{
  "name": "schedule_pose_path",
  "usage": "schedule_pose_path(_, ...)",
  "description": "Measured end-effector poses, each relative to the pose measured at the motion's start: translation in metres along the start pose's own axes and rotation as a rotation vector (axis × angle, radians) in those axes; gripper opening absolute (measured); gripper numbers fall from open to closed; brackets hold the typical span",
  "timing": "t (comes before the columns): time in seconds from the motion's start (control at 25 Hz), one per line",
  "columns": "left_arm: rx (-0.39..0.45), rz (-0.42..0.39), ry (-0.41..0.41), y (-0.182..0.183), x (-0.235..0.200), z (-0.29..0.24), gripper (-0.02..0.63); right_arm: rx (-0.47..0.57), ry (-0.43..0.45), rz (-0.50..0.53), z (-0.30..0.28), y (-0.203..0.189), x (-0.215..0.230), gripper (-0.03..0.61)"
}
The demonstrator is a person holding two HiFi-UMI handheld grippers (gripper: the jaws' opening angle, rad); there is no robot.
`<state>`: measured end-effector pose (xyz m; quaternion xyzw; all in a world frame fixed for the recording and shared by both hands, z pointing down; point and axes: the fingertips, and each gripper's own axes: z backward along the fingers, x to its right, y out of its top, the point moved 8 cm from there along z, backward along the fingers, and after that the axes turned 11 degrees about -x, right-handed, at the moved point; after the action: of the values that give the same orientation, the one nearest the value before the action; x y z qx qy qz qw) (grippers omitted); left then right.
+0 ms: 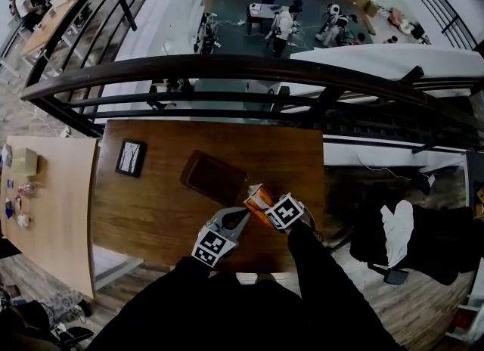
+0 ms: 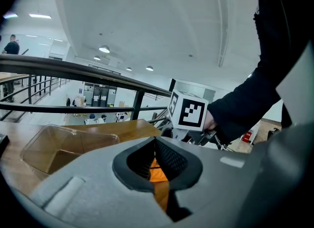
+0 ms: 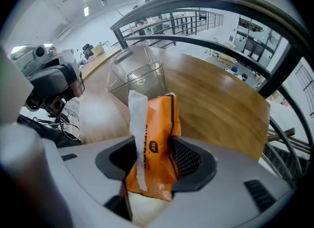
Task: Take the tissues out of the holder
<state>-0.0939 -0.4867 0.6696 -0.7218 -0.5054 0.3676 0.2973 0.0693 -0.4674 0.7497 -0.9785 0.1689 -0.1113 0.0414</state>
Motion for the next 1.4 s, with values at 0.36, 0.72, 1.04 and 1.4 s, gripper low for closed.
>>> schedule_pose_path(0.36,0.024,0.01,0.016,0.01,0.01,0.013,0.009,0.083,0.001,0.057,0.033,-0.006,-0.013,0.268)
schedule_pose_path(0.72,0.072,0.01,0.02,0.029,0.035,0.039,0.009,0.358,0.008,0.089,0.109,-0.02,-0.042,0.267)
schedule_pose_path(1.04,0.145,-0.001,0.001,0.054,0.071,0.067,0.009,0.715,0.059,0.125,0.179,-0.048,-0.084,0.264)
schedule_pose_path(1.4,0.223,-0.011,-0.026,0.078,0.109,0.103,0.009,0.972,0.088,0.152,0.214,-0.084,-0.12,0.072)
